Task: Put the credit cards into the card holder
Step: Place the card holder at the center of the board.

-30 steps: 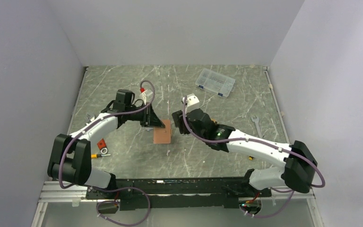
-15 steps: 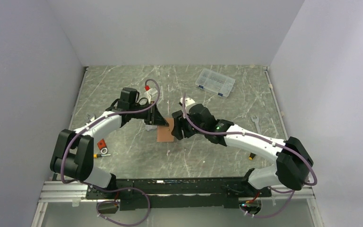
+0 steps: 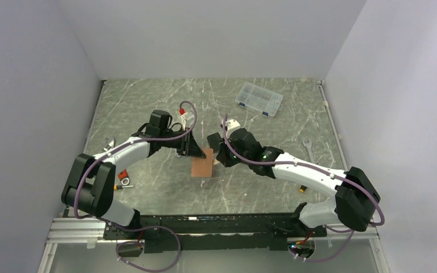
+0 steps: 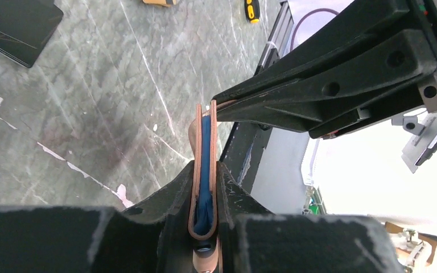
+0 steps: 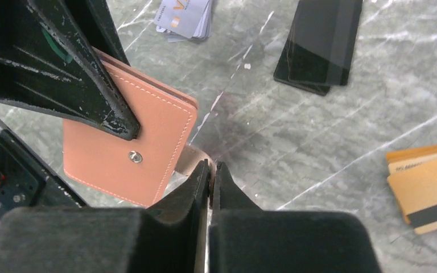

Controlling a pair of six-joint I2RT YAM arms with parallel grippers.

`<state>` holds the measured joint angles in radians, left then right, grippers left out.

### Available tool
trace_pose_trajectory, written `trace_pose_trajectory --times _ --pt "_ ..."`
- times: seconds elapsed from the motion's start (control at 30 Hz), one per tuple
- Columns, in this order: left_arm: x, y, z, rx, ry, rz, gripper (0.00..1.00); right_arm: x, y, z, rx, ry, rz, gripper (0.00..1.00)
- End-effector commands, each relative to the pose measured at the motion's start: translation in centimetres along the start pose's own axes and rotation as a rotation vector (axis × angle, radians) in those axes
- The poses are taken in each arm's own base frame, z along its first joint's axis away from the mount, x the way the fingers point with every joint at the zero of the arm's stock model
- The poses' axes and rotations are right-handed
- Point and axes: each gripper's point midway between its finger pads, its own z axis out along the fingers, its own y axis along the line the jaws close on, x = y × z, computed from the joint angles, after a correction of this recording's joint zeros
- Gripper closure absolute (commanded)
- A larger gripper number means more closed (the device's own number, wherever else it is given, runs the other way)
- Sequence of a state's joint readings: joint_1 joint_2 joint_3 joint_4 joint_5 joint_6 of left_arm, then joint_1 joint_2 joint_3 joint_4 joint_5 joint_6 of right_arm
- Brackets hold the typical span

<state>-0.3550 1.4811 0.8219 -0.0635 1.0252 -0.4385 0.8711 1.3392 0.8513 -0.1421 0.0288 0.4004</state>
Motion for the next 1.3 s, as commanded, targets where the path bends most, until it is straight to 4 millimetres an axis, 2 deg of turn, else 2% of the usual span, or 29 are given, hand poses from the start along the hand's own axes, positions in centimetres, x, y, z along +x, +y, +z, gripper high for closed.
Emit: trace_pose_trajectory --times 0.0,0.13,0.2,0.27,0.4,0.57,0.63,0.7,0.77,0.87,0.93,1.03,1.13,1.17,1.27 --pt "0.5 -0.5 0.5 0.042 0.023 0.049 0.74 0.1 -1.2 -0.8 0.052 -0.03 0.026 1.0" --pt "0.5 1.2 0.9 -0.005 0.055 0.046 0.6 2.5 -1.9 -0.7 0.062 0.025 0.042 1.0" --pt "0.7 2.3 1.1 -0.042 0.069 0.049 0.42 3.9 -2.3 -0.6 0.069 0.055 0.049 1.0" --pt "0.5 3.3 1.0 -0.09 0.08 0.082 0.34 5.3 -2.7 -0.4 0.076 0.093 0.053 1.0" --pt "-1.3 4.2 0.0 -0.19 0.07 0.214 0.32 7.9 -3.4 0.3 0.096 0.177 0.068 1.0" --pt "-4.1 5.5 -3.1 -0.32 0.05 0.386 0.32 9.3 -3.9 0.4 0.121 0.229 0.082 0.99" --pt "-4.9 6.4 -4.6 -0.384 0.058 0.43 0.32 9.4 -4.1 0.0 0.13 0.232 0.086 0.8" --pt "-5.4 7.6 -6.4 -0.441 0.055 0.438 0.32 8.2 -4.1 -0.5 0.13 0.209 0.087 0.6" --pt "-5.8 8.8 -8.0 -0.472 0.025 0.408 0.33 5.7 -4.1 -1.0 0.119 0.155 0.089 0.48" --pt "-5.8 10.7 -9.7 -0.493 -0.027 0.328 0.36 0.3 -3.5 -1.1 0.083 0.053 0.087 0.41" --pt "-5.6 11.4 -10.1 -0.474 -0.068 0.261 0.38 -2.4 -2.5 -0.2 0.022 0.015 0.096 0.41" --pt "-4.7 12.2 -10.1 -0.439 -0.12 0.153 0.43 -5.4 -0.5 2.3 -0.079 -0.019 0.107 0.4" --pt "-3.6 12.7 -9.5 -0.407 -0.159 0.067 0.49 -7.0 0.7 5.9 -0.147 -0.019 0.112 0.39" --pt "-3.2 12.9 -9.3 -0.404 -0.167 0.043 0.51 -6.7 0.7 7.8 -0.162 -0.001 0.118 0.38" --pt "-2.5 13.5 -9.3 -0.389 -0.191 -0.022 0.52 -6.3 1.0 11.5 -0.206 0.049 0.135 0.34"
